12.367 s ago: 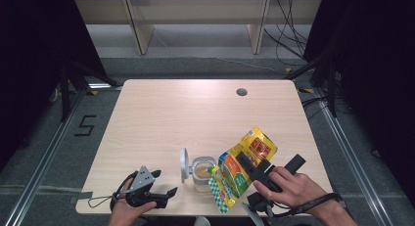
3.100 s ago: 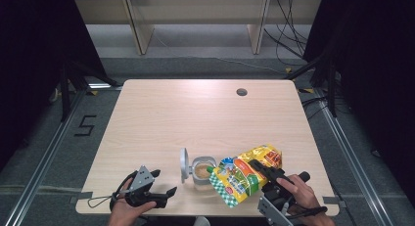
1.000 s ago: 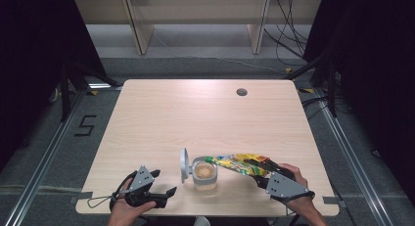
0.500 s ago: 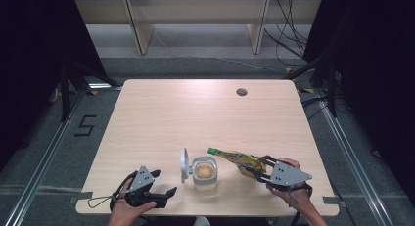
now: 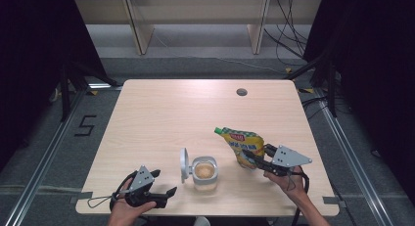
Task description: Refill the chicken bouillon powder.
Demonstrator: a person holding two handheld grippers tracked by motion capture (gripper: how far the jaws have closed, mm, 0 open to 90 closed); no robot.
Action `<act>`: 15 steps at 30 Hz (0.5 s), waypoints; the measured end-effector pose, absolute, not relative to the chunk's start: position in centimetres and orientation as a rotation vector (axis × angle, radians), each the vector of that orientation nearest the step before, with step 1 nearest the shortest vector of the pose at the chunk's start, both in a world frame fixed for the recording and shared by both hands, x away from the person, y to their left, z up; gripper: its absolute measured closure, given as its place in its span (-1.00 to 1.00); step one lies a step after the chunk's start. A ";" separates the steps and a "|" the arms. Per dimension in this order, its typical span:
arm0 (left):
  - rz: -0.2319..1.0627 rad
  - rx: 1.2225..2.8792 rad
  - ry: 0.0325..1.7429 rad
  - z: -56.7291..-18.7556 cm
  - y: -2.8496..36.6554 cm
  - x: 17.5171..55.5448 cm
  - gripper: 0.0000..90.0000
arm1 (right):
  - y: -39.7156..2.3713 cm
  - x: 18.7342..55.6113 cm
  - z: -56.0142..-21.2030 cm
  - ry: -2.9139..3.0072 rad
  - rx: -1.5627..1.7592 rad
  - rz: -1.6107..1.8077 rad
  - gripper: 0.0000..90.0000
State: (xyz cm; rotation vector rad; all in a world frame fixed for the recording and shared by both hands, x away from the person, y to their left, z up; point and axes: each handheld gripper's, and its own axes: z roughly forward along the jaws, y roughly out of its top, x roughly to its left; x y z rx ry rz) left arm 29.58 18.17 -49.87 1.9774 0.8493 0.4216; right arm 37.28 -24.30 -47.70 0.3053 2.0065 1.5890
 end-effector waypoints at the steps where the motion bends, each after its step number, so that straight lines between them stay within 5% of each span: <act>1: 0.423 1.977 0.848 -49.9 18.2 29.6 -0.65 | -24.3 37.6 -47.8 1.994 0.315 1.601 0.65; 15: 0.417 1.969 0.854 -49.8 18.1 29.5 -0.65 | -23.4 39.8 -48.6 1.966 0.426 1.616 0.65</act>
